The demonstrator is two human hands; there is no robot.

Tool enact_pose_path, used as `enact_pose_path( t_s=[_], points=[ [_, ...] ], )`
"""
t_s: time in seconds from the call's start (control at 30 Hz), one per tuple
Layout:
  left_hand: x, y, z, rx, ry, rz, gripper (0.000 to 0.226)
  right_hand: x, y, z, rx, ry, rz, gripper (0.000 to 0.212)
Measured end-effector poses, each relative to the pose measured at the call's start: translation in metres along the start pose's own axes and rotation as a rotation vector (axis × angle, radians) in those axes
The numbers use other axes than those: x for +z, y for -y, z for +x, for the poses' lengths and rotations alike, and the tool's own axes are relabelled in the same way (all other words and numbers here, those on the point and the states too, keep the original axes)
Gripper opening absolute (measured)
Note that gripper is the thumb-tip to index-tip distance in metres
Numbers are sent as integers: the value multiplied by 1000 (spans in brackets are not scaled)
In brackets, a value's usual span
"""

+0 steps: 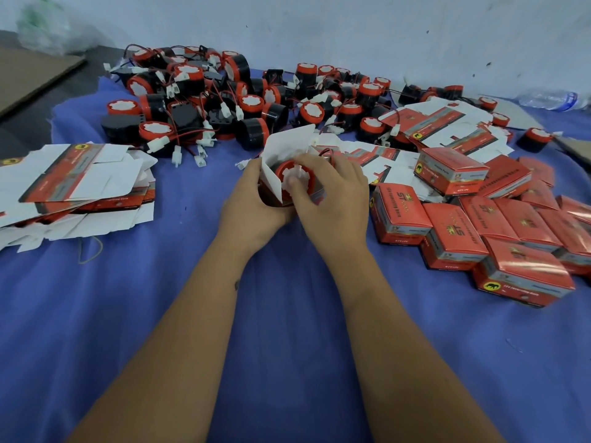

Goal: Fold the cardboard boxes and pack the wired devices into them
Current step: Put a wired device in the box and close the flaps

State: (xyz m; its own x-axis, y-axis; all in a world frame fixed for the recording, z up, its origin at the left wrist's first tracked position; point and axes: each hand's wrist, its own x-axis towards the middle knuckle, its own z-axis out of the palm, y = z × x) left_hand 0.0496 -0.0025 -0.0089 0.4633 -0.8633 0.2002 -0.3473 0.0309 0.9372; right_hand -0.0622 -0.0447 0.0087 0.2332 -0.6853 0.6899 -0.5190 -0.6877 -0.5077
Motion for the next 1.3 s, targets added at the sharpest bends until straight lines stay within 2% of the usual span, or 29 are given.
enact_pose_path(
  t_s=[0.13, 0.27, 0.37, 0.43, 0.5, 0.57, 0.77, 0.87, 1.0, 1.17, 1.23, 1.3],
  points=[
    [-2, -1, -1, 2, 70, -13, 79, -3, 4, 4, 60, -40, 12, 19],
    [1, -1, -1, 31, 139, -36, 64, -6, 8, 8, 134, -59, 3, 17],
    [4, -2, -1, 69, 147, -37, 53, -8, 4, 12, 198, 23, -31, 18],
    [5, -1, -1, 78, 129, -36, 58, -8, -1, 12, 174, 120, -154, 21],
    [5, 1, 0, 75, 64, -32, 60, -5, -1, 9, 123, 228, -293, 25],
    [4, 1, 0, 65, -20, -44, 61, -1, 0, 6, 80, 276, -320, 30],
    [1, -1, 3, -37, -135, -285, 46, -2, 7, -1, 105, 327, 121, 27],
    [2, 0, 4, -31, -170, -200, 47, -5, 11, 0, 207, 321, 300, 27],
    [3, 1, 7, 22, -166, -82, 52, -11, 11, 12, 395, 284, 418, 29],
    [4, 2, 7, 17, -176, -83, 52, -27, 6, 20, 412, 244, 296, 20],
    [4, 3, 8, 20, -194, -63, 52, -32, 3, 23, 413, 294, 172, 9],
    [4, 4, 9, 26, -201, -52, 52, -38, 1, 25, 410, 387, 71, 12]
  ],
)
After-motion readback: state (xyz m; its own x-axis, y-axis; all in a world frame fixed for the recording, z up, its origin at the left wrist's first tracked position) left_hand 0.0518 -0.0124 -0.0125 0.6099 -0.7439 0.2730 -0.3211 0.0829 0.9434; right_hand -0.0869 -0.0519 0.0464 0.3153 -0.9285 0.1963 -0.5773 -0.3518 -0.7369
